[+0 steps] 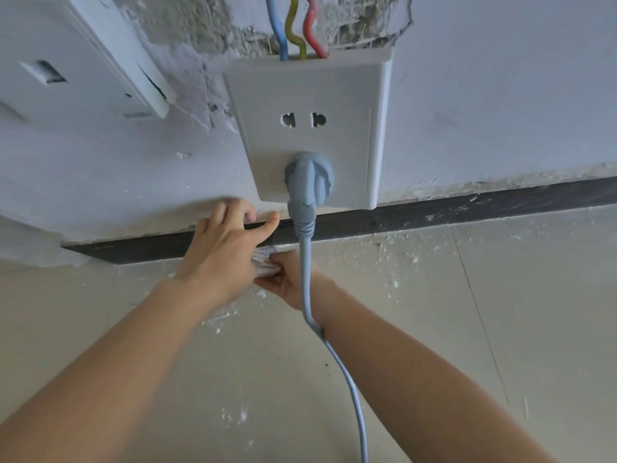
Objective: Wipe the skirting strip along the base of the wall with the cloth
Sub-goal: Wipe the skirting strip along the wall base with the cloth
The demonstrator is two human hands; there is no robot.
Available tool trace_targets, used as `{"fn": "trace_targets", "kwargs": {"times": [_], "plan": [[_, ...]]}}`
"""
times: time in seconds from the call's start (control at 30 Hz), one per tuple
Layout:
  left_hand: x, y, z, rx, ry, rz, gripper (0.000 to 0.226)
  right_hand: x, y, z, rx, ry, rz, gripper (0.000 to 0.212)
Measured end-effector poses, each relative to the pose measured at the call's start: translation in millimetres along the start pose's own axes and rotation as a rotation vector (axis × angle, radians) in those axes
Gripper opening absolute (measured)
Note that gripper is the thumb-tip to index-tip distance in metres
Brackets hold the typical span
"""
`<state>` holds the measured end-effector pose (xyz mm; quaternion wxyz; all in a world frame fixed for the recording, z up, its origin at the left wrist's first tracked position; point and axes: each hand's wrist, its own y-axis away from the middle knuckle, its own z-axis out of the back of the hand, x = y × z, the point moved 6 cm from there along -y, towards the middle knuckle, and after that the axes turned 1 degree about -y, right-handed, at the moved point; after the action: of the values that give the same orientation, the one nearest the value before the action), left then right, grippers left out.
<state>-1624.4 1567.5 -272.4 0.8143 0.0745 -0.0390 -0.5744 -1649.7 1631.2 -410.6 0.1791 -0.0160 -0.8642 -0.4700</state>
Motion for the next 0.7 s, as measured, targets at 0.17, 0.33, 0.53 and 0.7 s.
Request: {"fn": "trace_targets", "kwargs": {"times": [0.17, 0.33, 0.53, 0.7], "plan": [[3, 2, -2, -0.029, 0.007, -0.004, 0.076, 14, -19, -7, -0.054, -0.054, 0.134, 0.020], [0, 6, -10, -0.091, 0.009, 0.016, 0.079, 62, 34, 61, -0.177, -0.328, 0.234, 0.024], [-13, 3, -15, -0.263, -0.003, -0.008, 0.063, 94, 93, 135, -0.420, -0.570, 0.440, 0.025], [-23, 2, -13, -0.334, -0.038, -0.007, 0.044, 61, 88, 120, -0.423, -0.367, 0.227, 0.022]]}}
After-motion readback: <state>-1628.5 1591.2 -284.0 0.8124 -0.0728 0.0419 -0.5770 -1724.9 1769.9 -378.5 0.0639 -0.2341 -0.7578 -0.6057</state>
